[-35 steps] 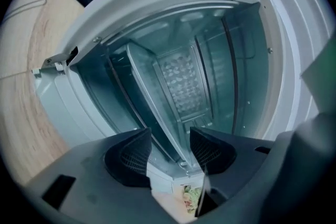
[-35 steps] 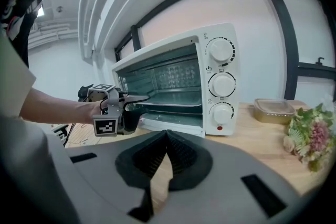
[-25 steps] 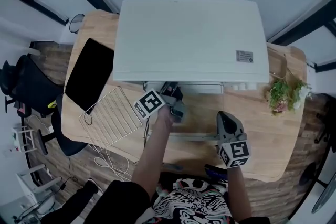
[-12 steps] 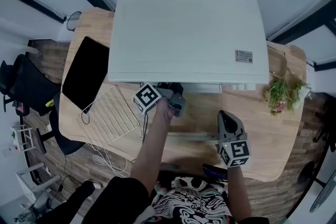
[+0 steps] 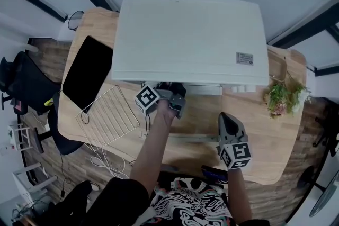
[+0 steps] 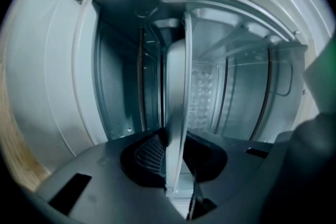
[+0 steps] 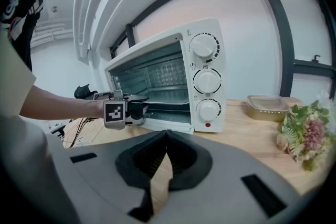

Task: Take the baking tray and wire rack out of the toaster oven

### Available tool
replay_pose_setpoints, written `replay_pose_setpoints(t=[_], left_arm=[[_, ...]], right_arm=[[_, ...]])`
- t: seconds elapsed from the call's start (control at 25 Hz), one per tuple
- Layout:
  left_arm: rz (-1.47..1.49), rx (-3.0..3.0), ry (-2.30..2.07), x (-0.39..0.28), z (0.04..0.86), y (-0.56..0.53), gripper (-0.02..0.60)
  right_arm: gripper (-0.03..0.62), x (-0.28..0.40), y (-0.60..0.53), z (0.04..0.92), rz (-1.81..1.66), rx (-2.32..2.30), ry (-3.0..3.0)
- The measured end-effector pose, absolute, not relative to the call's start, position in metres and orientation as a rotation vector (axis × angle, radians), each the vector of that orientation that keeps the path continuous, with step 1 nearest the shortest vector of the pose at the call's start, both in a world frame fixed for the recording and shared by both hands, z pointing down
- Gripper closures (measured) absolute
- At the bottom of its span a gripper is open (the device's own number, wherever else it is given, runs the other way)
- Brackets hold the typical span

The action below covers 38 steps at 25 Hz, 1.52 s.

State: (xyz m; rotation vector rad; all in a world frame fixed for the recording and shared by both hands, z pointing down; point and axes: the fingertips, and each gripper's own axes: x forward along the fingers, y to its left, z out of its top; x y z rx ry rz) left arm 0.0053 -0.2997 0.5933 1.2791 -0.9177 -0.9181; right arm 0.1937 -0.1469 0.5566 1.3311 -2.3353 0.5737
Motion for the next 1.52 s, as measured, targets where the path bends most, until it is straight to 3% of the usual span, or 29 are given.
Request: replay_pose_setpoints(t=[1.52], left_arm=[[-0.862,1.239,-0.919,0.012,0.598,-0.214,0.508]], right_arm=[[0.594,0.178,-0.108,0.522,0.487,1.363,-2.383]])
